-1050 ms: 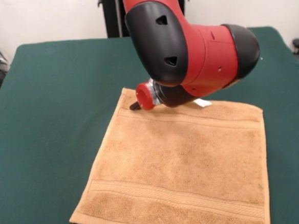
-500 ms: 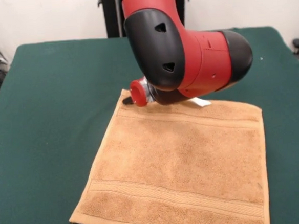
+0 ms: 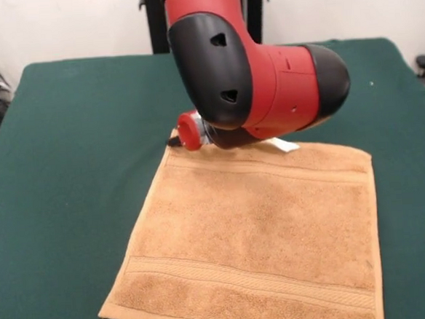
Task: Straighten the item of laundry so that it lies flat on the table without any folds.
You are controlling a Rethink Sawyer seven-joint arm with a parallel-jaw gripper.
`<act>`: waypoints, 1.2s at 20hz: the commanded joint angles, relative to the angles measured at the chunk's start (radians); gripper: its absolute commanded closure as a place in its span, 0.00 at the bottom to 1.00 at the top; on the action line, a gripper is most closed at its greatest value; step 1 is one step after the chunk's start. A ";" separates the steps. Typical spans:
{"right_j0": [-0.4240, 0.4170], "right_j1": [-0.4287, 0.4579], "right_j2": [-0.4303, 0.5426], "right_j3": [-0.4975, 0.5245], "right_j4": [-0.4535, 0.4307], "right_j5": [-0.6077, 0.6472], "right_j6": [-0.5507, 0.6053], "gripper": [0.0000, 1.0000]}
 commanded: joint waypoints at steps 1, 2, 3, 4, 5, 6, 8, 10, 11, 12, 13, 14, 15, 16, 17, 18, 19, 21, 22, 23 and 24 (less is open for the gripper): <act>-0.038 -0.107 0.089 0.191 0.038 -0.085 -0.408 1.00; -0.051 -0.141 0.102 0.226 0.056 -0.101 -0.419 1.00; -0.058 -0.197 0.114 0.270 0.072 -0.131 -0.418 1.00; -0.085 -0.275 0.128 0.348 0.094 -0.201 -0.406 1.00; -0.106 -0.343 0.152 0.405 0.119 -0.264 -0.390 1.00; -0.129 -0.405 0.181 0.455 0.150 -0.320 -0.367 1.00; -0.172 -0.510 0.232 0.535 0.207 -0.394 -0.339 1.00; -0.203 -0.575 0.271 0.578 0.255 -0.414 -0.329 1.00; -0.218 -0.608 0.290 0.600 0.279 -0.424 -0.324 1.00; -0.226 -0.629 0.303 0.610 0.292 -0.439 -0.318 1.00; -0.234 -0.647 0.314 0.621 0.303 -0.463 -0.307 1.00; -0.243 -0.665 0.325 0.633 0.314 -0.496 -0.290 1.00; -0.249 -0.678 0.334 0.644 0.317 -0.539 -0.268 1.00; -0.262 -0.689 0.348 0.659 0.327 -0.595 -0.238 1.00; -0.266 -0.696 0.355 0.670 0.328 -0.653 -0.204 1.00; -0.276 -0.707 0.365 0.681 0.341 -0.691 -0.181 1.00; -0.275 -0.708 0.367 0.685 0.341 -0.718 -0.163 1.00; -0.278 -0.710 0.373 0.692 0.347 -0.746 -0.151 1.00; -0.274 -0.708 0.371 0.691 0.347 -0.755 -0.146 1.00; -0.273 -0.709 0.368 0.695 0.345 -0.759 -0.148 1.00; -0.277 -0.710 0.367 0.703 0.346 -0.774 -0.147 1.00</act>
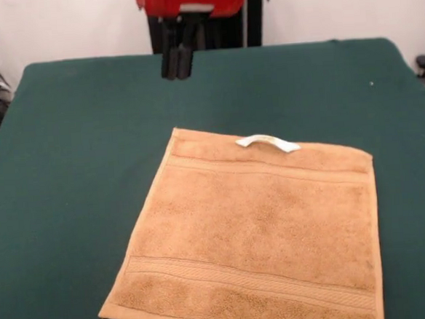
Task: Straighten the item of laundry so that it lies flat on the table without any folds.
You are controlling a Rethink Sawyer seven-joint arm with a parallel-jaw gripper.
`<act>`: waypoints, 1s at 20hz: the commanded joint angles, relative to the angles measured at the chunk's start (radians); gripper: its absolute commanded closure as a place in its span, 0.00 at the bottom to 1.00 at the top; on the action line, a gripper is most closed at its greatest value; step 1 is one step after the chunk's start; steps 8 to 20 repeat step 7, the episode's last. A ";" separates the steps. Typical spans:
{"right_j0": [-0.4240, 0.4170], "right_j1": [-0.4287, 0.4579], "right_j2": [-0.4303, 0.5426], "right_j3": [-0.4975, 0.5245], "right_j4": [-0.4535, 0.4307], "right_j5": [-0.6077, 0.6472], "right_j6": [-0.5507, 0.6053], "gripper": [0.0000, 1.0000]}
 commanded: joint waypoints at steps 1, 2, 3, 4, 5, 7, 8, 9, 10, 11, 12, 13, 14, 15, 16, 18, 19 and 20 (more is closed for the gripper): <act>0.026 -0.047 0.154 0.214 0.045 -0.161 -0.105 1.00; 0.026 -0.045 0.152 0.217 0.045 -0.169 -0.106 1.00; 0.026 -0.043 0.151 0.217 0.044 -0.173 -0.107 1.00; 0.027 -0.042 0.150 0.217 0.044 -0.178 -0.108 1.00; 0.028 -0.041 0.149 0.218 0.042 -0.185 -0.102 1.00; 0.031 -0.038 0.146 0.214 0.035 -0.171 -0.109 1.00; 0.031 -0.038 0.146 0.214 0.035 -0.171 -0.109 1.00; 0.031 -0.038 0.146 0.214 0.035 -0.171 -0.109 1.00; 0.031 -0.038 0.146 0.214 0.035 -0.171 -0.109 1.00; 0.031 -0.038 0.146 0.214 0.035 -0.171 -0.109 1.00; 0.031 -0.038 0.146 0.214 0.035 -0.171 -0.109 1.00; 0.031 -0.038 0.146 0.214 0.035 -0.171 -0.109 1.00; 0.031 -0.038 0.146 0.214 0.035 -0.171 -0.109 1.00; 0.031 -0.038 0.146 0.214 0.035 -0.171 -0.109 1.00; 0.031 -0.038 0.146 0.214 0.035 -0.171 -0.109 1.00; 0.031 -0.038 0.146 0.214 0.035 -0.171 -0.109 1.00; 0.031 -0.038 0.146 0.214 0.035 -0.171 -0.109 1.00; 0.031 -0.038 0.146 0.214 0.035 -0.171 -0.109 1.00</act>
